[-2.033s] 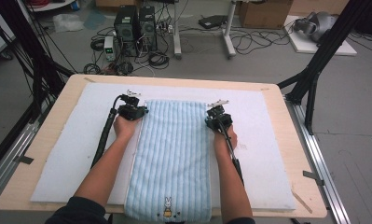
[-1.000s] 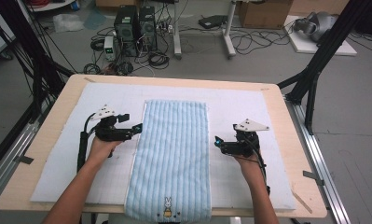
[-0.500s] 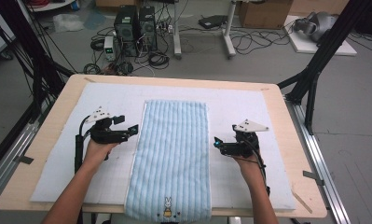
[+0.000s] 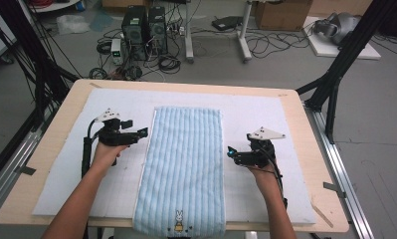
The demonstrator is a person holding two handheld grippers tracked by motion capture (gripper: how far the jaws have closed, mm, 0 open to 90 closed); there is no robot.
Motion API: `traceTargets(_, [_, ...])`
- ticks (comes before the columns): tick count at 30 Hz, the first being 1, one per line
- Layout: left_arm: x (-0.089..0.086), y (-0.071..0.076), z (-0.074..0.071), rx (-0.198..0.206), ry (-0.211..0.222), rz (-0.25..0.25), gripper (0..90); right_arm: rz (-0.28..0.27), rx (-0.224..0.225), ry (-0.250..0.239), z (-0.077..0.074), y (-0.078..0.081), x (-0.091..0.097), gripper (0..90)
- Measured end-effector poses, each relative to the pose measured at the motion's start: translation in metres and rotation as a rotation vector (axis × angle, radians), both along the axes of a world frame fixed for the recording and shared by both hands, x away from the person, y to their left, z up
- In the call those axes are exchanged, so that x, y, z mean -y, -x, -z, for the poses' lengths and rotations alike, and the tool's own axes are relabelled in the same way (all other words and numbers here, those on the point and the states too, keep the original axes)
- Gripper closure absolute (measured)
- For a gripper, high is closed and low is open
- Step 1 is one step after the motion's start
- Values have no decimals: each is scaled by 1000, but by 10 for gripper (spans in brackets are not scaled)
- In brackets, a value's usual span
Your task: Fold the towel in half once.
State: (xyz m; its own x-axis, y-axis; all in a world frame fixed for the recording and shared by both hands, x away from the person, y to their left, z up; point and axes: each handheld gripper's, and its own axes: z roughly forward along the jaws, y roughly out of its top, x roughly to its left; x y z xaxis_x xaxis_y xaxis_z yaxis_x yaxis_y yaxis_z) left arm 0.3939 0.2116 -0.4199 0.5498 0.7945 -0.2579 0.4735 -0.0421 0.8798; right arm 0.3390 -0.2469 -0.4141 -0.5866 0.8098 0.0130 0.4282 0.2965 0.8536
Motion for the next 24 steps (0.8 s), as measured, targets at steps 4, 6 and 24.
traceTargets(4, [5, -12, 1, -18, -20, -28, 188, -9, -10, -6, 1, 1, -1, 112])
traceTargets(6, [7, -16, 2, -27, -33, -37, 213, -11, -14, -7, 2, 1, -1, 112])
traceTargets(24, [47, -42, 31, -123, -196, -49, 462, -1, -45, -4, 8, 0, -3, 112])
